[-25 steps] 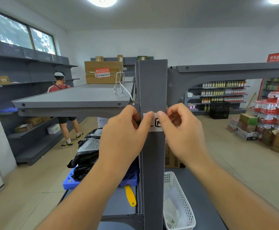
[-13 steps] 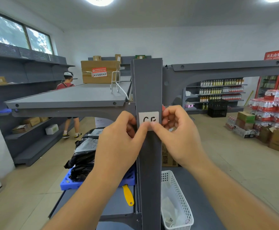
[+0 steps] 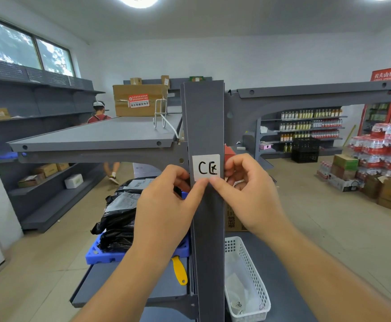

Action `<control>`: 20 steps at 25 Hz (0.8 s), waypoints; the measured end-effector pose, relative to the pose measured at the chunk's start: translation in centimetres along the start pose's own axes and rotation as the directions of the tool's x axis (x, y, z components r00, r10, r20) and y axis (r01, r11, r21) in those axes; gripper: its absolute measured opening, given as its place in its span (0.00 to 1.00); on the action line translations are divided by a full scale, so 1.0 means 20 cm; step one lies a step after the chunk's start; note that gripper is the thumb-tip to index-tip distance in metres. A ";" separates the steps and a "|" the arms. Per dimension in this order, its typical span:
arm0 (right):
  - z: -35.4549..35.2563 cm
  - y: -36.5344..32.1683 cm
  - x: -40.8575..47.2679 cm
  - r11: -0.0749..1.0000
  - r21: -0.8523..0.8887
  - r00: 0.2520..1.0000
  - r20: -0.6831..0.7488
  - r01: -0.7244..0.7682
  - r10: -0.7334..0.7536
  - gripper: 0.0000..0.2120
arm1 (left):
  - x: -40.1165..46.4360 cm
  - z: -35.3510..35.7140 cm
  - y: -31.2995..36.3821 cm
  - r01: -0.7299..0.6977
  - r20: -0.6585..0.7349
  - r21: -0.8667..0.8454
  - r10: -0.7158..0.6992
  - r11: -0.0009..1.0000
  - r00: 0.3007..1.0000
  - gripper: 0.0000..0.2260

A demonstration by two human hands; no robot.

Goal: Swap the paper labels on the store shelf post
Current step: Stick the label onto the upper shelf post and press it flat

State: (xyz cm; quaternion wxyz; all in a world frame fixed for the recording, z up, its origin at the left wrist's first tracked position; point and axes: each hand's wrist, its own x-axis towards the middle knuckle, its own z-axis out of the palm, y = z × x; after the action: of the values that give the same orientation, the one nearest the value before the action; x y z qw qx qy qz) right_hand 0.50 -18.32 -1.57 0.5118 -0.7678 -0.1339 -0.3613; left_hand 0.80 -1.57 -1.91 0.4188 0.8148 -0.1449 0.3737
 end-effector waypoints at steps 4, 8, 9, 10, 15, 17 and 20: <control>0.00 0.00 0.00 1.000 0.021 1.000 0.010 -0.009 0.009 0.11 | 0.01 0.01 0.01 0.024 -0.002 0.015 -0.024 1.000 1.000 0.10; -0.03 0.02 0.01 0.999 0.023 0.997 0.067 -0.037 0.035 0.08 | 0.00 -0.01 -0.02 0.031 0.026 -0.049 -0.030 0.998 0.999 0.05; -0.03 0.03 0.01 0.997 0.056 0.995 0.081 -0.061 0.056 0.07 | 0.00 -0.02 -0.03 0.037 0.037 -0.064 -0.035 0.997 0.999 0.05; -0.03 0.03 0.01 0.990 0.107 0.992 0.091 -0.093 0.083 0.07 | 0.00 -0.03 -0.03 0.042 0.049 -0.072 -0.038 0.997 0.998 0.04; -0.01 -0.02 0.04 0.997 0.010 0.997 -0.014 -0.072 0.072 0.06 | 0.08 -0.05 0.02 0.001 0.050 0.059 -0.004 0.998 0.999 0.15; 0.02 -0.06 0.05 0.998 -0.030 0.996 -0.071 -0.057 0.055 0.11 | 0.12 -0.05 0.06 -0.007 0.039 0.125 0.003 0.992 0.999 0.21; 0.04 -0.09 0.07 0.998 -0.031 0.992 -0.113 -0.055 0.052 0.16 | 0.16 -0.05 0.09 -0.018 0.032 0.191 0.012 0.981 0.999 0.27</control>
State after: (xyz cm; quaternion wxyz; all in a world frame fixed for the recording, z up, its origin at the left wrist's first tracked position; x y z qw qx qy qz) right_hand 0.80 -17.04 0.48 0.5149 -0.7582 -0.0781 -0.3923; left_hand 1.46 -1.59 1.89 0.3336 0.8556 -0.1210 0.3768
